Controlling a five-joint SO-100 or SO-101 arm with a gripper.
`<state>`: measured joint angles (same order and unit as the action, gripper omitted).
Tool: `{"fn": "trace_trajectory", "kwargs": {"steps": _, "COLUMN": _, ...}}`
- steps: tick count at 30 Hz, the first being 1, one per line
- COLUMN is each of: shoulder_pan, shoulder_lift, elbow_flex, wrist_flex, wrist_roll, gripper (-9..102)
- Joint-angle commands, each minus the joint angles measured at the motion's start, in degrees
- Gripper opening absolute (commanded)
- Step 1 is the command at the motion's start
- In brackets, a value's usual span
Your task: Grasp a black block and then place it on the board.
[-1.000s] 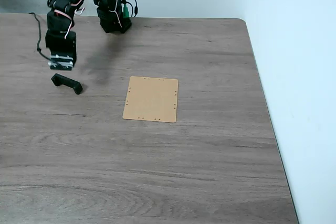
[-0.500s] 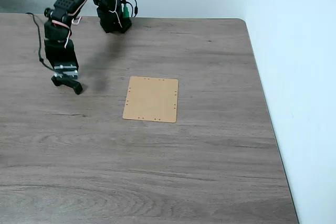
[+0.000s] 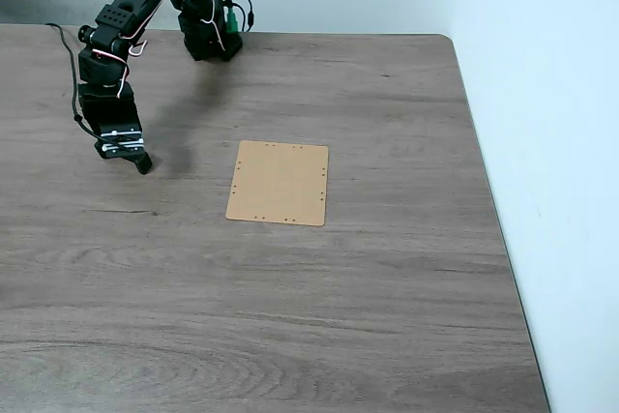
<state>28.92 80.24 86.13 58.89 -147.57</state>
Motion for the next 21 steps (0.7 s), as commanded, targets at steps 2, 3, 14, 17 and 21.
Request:
{"fn": "trace_trajectory", "kwargs": {"steps": 2, "shoulder_pan": 0.53, "shoulder_lift": 0.35, "elbow_flex": -3.25, "wrist_flex": 0.35, "wrist_roll": -0.88, "gripper": 26}}
{"fn": "trace_trajectory", "kwargs": {"steps": 3, "shoulder_pan": 0.53, "shoulder_lift": 0.00, "elbow_flex": -3.60, "wrist_flex": 0.53, "wrist_roll": -0.79, "gripper": 26}}
{"fn": "trace_trajectory", "kwargs": {"steps": 14, "shoulder_pan": 1.85, "shoulder_lift": -4.13, "elbow_flex": -7.21, "wrist_flex": 1.93, "wrist_roll": -0.70, "gripper": 25}}
{"fn": "trace_trajectory", "kwargs": {"steps": 17, "shoulder_pan": 2.46, "shoulder_lift": -5.36, "elbow_flex": -8.44, "wrist_flex": 2.72, "wrist_roll": -0.79, "gripper": 21}}
{"fn": "trace_trajectory", "kwargs": {"steps": 21, "shoulder_pan": 3.34, "shoulder_lift": -6.94, "elbow_flex": -8.53, "wrist_flex": 2.02, "wrist_roll": -0.62, "gripper": 5}}
